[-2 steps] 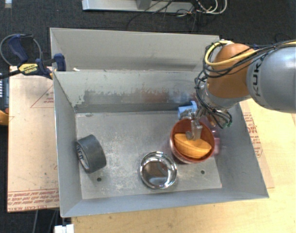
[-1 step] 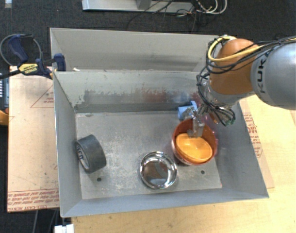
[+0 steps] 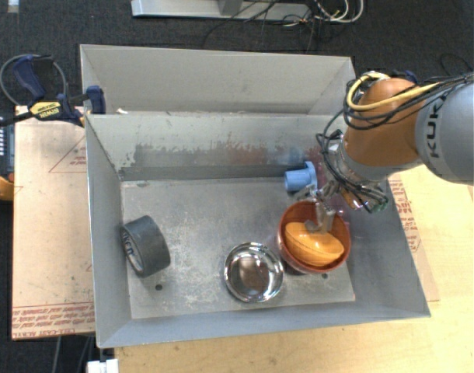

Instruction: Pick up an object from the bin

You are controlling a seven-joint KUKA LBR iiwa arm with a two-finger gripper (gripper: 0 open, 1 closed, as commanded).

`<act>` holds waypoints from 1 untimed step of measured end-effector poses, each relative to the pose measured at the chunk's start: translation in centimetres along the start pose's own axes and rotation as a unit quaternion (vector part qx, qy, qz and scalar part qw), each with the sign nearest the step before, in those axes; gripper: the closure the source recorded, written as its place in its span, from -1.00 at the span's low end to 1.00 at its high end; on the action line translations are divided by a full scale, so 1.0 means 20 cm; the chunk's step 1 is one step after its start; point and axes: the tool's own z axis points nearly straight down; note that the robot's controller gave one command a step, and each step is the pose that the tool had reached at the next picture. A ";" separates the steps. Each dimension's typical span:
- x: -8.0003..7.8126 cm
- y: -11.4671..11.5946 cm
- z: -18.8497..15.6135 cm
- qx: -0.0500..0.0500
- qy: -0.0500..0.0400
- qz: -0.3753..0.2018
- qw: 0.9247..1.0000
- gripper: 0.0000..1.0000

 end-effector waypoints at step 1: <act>-0.12 0.05 -0.56 0.012 0.004 0.024 1.000 1.00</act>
Offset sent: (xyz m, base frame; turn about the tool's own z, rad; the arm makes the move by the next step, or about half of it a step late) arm -0.0008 0.0069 0.0202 -0.0048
